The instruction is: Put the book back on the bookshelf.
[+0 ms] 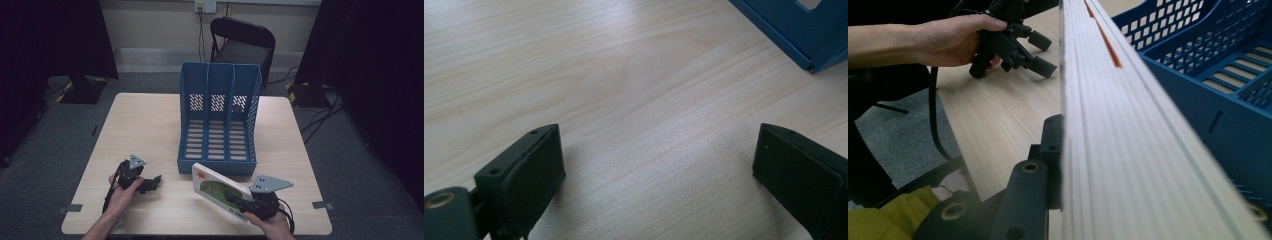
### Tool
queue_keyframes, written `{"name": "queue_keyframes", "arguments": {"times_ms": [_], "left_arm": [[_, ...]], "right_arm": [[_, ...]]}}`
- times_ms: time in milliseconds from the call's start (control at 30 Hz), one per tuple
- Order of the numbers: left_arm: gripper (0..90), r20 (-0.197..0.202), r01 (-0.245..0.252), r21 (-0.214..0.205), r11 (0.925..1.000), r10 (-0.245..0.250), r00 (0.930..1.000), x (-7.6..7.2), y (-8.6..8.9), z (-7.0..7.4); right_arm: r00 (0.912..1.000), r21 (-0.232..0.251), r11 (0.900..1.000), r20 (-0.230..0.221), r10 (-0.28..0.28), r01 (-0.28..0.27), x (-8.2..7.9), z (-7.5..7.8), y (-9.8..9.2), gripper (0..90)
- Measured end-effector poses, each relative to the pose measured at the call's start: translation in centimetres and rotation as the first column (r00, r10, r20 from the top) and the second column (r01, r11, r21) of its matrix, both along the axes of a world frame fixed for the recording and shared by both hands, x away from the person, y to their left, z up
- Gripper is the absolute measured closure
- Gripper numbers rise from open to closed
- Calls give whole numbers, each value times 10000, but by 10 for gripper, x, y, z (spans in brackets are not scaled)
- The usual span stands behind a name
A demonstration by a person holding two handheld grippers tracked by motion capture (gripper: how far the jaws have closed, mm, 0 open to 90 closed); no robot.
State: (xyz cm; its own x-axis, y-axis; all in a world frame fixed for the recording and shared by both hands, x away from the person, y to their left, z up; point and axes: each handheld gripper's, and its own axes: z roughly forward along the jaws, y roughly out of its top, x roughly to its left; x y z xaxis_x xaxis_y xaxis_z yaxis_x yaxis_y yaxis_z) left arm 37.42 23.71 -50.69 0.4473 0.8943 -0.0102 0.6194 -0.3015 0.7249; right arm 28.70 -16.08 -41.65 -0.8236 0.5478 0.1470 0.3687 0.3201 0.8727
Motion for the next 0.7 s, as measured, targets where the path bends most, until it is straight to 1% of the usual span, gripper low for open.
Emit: {"name": "queue_keyframes", "arguments": {"times_ms": [67,100,167,233,300,333,400,533,667,700], "left_arm": [[46,-3,5,37,10000,-5,10000,0,0,0],[41,-8,-4,-18,10000,4,10000,0,-1,0],[34,-36,76,67,9999,-76,10000,1,0,0],[28,-17,45,6,10000,-45,10000,1,-1,0],[26,-27,54,-3,10000,-54,10000,1,-1,-1],[24,-30,56,0,10000,-56,10000,1,-1,-1],[23,-30,56,-3,10000,-56,10000,1,-1,-1],[23,-33,57,-1,10000,-57,10000,1,-1,-1],[23,-35,62,6,10000,-62,10000,1,-1,-1],[22,-35,51,3,10000,-50,10000,1,-1,-1]], "right_arm": [[10000,80,10000,-18,23,-23,0,1,-1,767],[10000,98,10000,24,13,-13,0,2,-2,767],[10000,164,9999,47,36,-37,-1,5,-2,767],[9999,239,9997,162,32,-36,-2,8,-3,767],[9992,441,9990,391,46,-63,-3,10,-4,767],[9992,546,9985,381,84,-105,-2,12,-5,767],[9988,504,9987,485,1,-25,-3,16,-6,767],[9978,689,9976,657,-77,32,-3,25,-9,767],[9961,755,9971,874,-149,83,-1,34,-15,767],[9958,812,9965,868,-278,208,0,37,-17,767]]}}
